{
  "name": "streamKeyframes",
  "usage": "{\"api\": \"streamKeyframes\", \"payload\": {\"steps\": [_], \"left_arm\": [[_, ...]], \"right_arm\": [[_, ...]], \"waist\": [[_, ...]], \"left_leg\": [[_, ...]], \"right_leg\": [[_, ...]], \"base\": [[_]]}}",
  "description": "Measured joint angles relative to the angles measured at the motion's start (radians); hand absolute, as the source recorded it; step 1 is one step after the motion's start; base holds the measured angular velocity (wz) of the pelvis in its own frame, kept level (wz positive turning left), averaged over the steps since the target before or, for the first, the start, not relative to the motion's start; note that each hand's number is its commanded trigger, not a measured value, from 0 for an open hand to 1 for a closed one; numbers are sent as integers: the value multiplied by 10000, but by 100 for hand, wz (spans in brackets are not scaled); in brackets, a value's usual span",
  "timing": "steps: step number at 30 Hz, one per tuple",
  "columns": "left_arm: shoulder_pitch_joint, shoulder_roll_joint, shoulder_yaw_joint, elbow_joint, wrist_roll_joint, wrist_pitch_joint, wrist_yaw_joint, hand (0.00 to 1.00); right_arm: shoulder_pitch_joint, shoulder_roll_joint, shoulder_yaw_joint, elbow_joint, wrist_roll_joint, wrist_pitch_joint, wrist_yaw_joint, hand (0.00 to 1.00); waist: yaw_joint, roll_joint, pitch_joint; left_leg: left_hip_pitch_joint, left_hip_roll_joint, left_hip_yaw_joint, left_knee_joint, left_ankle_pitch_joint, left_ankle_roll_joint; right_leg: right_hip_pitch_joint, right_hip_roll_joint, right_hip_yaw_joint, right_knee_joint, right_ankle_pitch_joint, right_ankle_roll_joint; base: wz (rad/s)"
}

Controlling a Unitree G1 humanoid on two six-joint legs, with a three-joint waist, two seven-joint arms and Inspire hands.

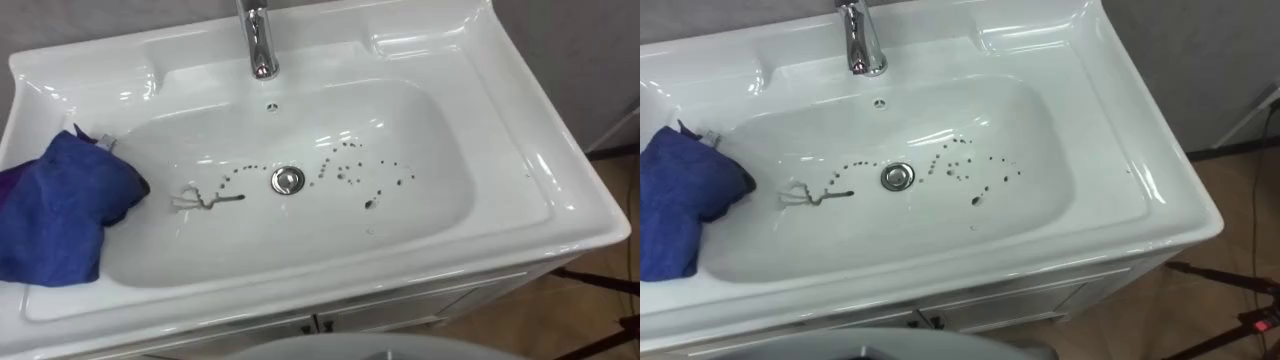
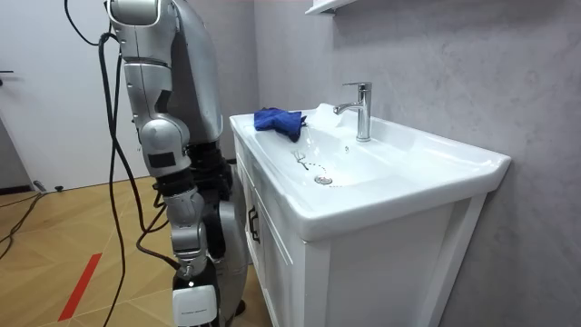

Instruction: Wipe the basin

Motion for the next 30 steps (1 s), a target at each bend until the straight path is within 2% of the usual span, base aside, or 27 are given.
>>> {"api": "streamKeyframes", "payload": {"steps": [10, 15, 20, 25, 30], "left_arm": [[40, -22, -13, 11, -1, -3, 62, 0], [34, -24, 3, 9, -4, -7, 75, 0], [52, -48, 204, -6, -392, 6, 363, 0], [102, -63, 276, 88, -1164, 13, 738, 0], [454, -173, 999, 93, -3158, 10, 1303, 0]], "right_arm": [[0, -9, 18, -1, -1, -52, 10, 0], [6, -13, 19, 3, -12, -62, 5, 0], [6, -15, 18, 52, -64, -62, 0, 0], [-21, -15, -25, 94, -121, -7, -9, 0], [-20, -15, -83, 178, -44, 38, -28, 0]], "waist": [[1, 30, -9], [4, -13, -83], [12, -17, -76], [79, 40, -47], [247, 70, -46]], "left_leg": [[-9, 1, -2, -8, 0, 0], [-2, 1, 4, -6, 0, 0], [6, 1, 0, -4, 0, 0], [-2, 1, -35, -3, -1, 1], [-92, -35, -261, -3, -2, 3]], "right_leg": [[-17, 1, -24, 6, 0, 0], [-14, 1, -13, 11, 0, 0], [-13, 1, -5, 6, 1, 0], [-14, 2, -9, 7, 2, 0], [-15, -47, -302, 0, 1, 0]], "base": [[0], [0], [0], [0], [12]]}}
